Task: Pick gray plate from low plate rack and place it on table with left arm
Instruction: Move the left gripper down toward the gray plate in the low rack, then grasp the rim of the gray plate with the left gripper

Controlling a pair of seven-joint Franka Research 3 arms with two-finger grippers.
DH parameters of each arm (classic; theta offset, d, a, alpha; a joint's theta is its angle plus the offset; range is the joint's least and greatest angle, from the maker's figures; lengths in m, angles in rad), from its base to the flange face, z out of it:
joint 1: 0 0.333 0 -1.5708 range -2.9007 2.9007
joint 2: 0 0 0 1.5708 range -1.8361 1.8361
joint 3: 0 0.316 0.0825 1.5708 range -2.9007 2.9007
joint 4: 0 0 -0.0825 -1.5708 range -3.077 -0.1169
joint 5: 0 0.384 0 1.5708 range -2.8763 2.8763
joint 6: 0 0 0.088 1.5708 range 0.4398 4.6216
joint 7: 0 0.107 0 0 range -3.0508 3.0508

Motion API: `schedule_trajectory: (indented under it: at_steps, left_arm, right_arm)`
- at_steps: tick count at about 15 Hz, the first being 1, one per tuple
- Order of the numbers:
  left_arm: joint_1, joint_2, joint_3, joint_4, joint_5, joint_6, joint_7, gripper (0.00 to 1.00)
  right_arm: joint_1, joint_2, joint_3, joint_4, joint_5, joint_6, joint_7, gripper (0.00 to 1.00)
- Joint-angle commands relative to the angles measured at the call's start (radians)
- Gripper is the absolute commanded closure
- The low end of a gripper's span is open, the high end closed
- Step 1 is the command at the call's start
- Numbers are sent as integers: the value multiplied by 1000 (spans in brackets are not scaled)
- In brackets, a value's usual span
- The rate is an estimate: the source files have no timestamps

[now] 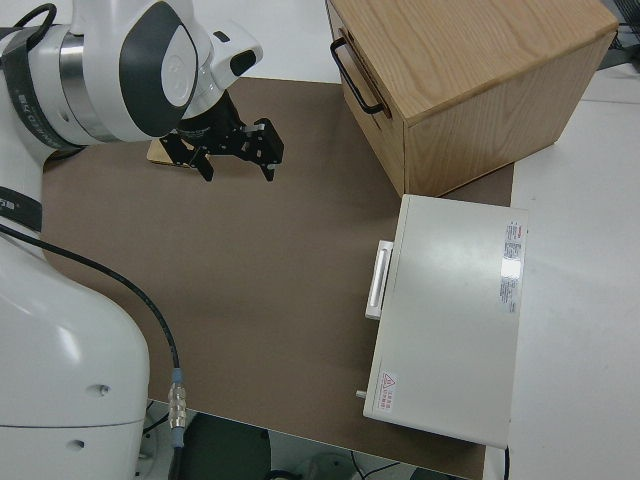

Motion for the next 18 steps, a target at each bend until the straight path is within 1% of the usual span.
schedule_trajectory:
  at_steps: [1,3,6,7,13,16,18]
  left_arm:
    - [2,-145,3,-199,13,105,8,2]
    - [5,-143,1,-199,16,96,6,2]
    - [12,-136,3,-200,99,99,0,2]
    - [28,-134,7,-200,111,105,-7,2]
    - [169,-136,13,-200,113,122,8,2]
    - [197,-140,29,-200,113,120,8,2]
    - [196,-140,56,-200,113,123,11,2]
  right_arm:
    - [-23,-2,21,7,-6,-11,12,17]
    - [-23,-2,20,7,-6,-11,12,17]
    - [-23,-2,21,7,-6,-11,12,17]
    - [-23,-2,21,7,-6,-11,12,17]
    - [-23,-2,20,7,-6,-11,12,17]
    - [-23,-2,21,7,-6,-11,12,17]
    - [-23,-4,21,7,-6,-11,12,17]
